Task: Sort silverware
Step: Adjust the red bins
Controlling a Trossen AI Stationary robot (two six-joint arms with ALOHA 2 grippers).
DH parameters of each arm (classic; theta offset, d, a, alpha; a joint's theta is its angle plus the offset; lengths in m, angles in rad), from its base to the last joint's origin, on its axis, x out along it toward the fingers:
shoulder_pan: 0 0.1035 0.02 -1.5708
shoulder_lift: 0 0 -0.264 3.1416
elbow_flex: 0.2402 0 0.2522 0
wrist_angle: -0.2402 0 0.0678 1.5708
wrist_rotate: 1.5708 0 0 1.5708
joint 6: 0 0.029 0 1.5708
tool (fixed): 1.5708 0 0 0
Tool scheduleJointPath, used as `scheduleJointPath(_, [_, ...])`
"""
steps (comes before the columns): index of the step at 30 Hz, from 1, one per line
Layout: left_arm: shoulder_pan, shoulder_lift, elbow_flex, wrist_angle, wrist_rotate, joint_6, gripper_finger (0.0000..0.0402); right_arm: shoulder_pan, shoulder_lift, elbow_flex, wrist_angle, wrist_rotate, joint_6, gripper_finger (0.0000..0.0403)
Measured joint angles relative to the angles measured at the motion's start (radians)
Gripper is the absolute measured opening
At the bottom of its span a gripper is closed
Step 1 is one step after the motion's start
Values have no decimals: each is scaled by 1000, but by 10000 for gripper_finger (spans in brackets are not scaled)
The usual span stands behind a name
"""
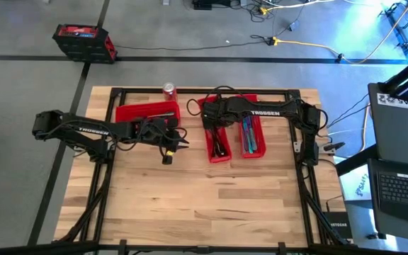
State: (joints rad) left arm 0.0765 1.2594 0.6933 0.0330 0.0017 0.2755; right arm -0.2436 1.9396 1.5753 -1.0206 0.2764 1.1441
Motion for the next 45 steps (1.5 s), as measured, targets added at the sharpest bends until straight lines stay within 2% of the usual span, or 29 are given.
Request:
scheduleJointPath(7, [1, 0, 0, 0, 0, 13, 56, 0, 0, 0, -41, -7, 57, 1])
scheduleJointPath(17, [1, 0, 0, 1, -1, 13, 56, 0, 0, 1, -114, -6, 57, 1])
scheduleJointPath(25, [1, 0, 0, 2, -1, 12, 56, 0, 0, 1, -108, 51, 52, 1])
scheduleJointPath(34, [1, 0, 0, 2, -30, 46, 56, 0, 0, 1, -106, 53, 52, 1])
scheduleJointPath(45, [1, 0, 0, 1, -31, -49, 56, 1, 0, 1, -97, 19, 52, 1])
